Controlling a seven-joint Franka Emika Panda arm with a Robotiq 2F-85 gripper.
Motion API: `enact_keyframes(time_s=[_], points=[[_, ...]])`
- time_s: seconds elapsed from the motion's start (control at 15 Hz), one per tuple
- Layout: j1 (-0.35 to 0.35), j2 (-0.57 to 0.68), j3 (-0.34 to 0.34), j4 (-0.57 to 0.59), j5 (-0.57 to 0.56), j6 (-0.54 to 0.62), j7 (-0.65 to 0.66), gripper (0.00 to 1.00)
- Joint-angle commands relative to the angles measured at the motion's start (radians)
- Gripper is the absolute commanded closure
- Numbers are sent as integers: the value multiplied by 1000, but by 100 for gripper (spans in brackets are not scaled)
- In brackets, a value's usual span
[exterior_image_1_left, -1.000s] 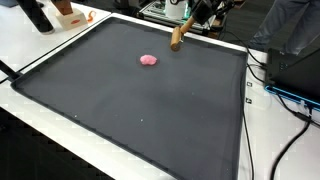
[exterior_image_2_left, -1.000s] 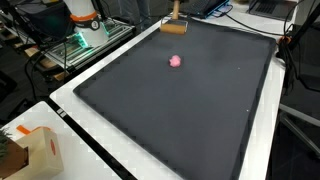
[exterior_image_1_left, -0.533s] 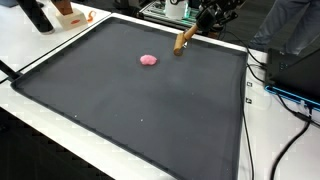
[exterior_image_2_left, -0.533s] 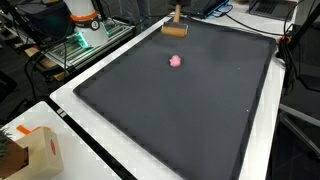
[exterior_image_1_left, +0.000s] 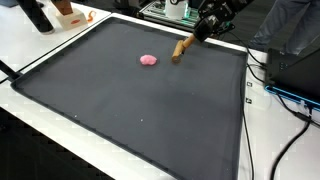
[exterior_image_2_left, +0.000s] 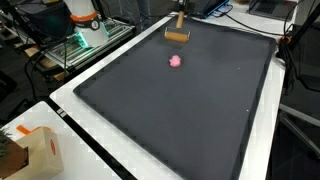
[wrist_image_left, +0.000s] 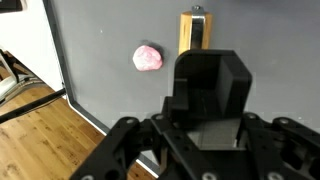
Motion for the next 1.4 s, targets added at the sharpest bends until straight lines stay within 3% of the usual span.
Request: enact_keyframes(time_s=[0.0,0.8,1.33], points=[[29,27,-36,36,-14,-29,24,76],[-3,19,-89,64,43,23,-49,76],[-59,-26,-140,71,167,112,-194,76]])
